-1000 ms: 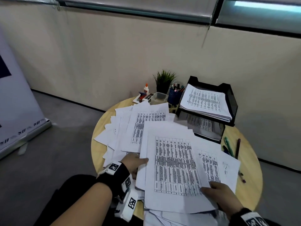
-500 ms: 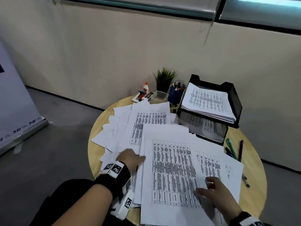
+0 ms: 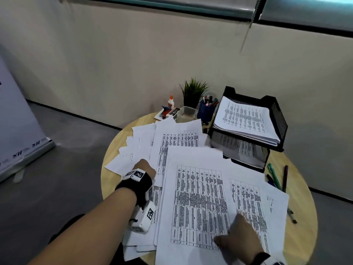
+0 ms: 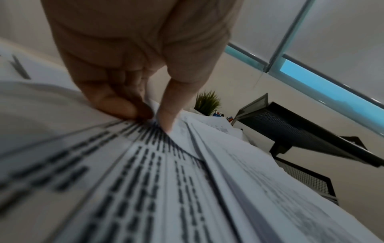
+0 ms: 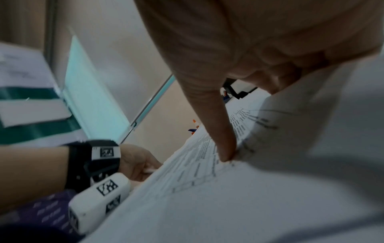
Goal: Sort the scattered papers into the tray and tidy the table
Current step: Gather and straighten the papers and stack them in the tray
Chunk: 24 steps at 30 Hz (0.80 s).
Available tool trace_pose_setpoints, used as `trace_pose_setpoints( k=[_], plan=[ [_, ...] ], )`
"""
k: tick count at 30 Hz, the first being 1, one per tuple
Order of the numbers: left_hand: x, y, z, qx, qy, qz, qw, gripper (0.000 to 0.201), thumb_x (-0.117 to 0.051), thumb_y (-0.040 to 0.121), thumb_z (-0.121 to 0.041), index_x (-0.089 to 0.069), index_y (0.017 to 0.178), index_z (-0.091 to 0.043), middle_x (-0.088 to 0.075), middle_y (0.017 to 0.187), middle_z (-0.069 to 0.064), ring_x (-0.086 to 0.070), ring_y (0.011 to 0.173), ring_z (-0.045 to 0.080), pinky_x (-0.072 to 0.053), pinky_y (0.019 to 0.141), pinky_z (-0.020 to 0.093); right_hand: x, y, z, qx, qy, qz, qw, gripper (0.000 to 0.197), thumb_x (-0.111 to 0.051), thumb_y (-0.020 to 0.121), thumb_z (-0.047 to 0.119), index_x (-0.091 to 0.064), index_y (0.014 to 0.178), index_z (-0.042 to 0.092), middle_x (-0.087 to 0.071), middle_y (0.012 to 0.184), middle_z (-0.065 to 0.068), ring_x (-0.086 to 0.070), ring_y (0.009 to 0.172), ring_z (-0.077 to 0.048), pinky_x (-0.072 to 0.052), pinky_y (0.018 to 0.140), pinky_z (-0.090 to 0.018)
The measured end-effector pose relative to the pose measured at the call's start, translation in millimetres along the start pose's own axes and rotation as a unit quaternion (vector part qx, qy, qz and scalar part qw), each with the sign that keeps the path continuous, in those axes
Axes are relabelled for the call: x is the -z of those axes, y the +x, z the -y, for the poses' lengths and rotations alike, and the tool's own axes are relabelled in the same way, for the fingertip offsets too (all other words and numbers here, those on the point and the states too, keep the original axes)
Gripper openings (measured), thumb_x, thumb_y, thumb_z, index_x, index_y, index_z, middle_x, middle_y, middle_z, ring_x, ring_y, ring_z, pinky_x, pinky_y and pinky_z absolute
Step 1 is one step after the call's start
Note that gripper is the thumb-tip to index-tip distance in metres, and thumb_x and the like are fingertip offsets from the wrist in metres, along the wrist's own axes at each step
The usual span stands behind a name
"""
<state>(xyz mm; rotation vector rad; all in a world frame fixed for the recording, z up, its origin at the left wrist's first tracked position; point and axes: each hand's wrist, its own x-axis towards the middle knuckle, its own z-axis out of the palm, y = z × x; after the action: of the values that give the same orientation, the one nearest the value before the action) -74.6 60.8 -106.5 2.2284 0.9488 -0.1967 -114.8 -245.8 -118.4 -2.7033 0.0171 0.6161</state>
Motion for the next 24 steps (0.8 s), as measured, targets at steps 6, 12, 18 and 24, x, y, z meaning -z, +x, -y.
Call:
trace_pose_setpoints(
  k=[6,12,18,24],
  plan=[
    [-2.9,-17.7,9.4,-0.061,0.027,0.024,0.997,0.024,-0.054,0.081,-0.002,-0.039,0.064,-0.012,-0.056,0.087,0.019,-0.059,0.103,0.033,-0.034,0.067,0.024,3.1,-9.4,2.3,-0.004,0.023,-0.019,1.0,0.098,-0.082,0.06,0.033,-0.025,0.136,0.005,-0.039,0.124,-0.016,-0.052,0.096,-0.028,-0.047,0.088,-0.034],
    [-7.5,-53.7,18.6,-0.101,0.074,0.081,0.989,0.01,-0.048,0.079,0.01,-0.049,0.075,0.001,-0.053,0.091,0.02,-0.056,0.096,0.032,-0.038,0.056,0.029,4.7,-15.7,-10.0,-0.007,0.034,-0.047,0.998,0.095,-0.075,0.066,0.031,-0.023,0.142,0.009,-0.046,0.126,-0.016,-0.048,0.116,-0.033,-0.042,0.095,-0.034],
    [-10.3,-77.3,32.6,-0.131,0.122,0.13,0.975,0.03,-0.052,0.08,0.006,-0.032,0.065,-0.011,-0.034,0.067,0.0,-0.041,0.074,0.018,-0.023,0.046,0.02,20.1,-12.7,-37.9,-0.01,0.159,-0.011,0.987,0.098,-0.085,0.06,0.017,-0.032,0.141,0.004,-0.057,0.106,-0.017,-0.059,0.087,-0.027,-0.047,0.069,-0.029],
    [-15.5,-102.4,24.7,-0.141,0.121,0.192,0.964,0.011,-0.05,0.087,-0.001,-0.053,0.097,0.003,-0.045,0.075,0.005,-0.053,0.07,0.023,-0.035,0.051,0.02,22.6,-24.4,-48.8,-0.024,0.198,0.059,0.978,0.142,-0.096,0.019,0.037,-0.029,0.141,0.008,-0.059,0.113,-0.017,-0.061,0.098,-0.031,-0.055,0.076,-0.037]
  ],
)
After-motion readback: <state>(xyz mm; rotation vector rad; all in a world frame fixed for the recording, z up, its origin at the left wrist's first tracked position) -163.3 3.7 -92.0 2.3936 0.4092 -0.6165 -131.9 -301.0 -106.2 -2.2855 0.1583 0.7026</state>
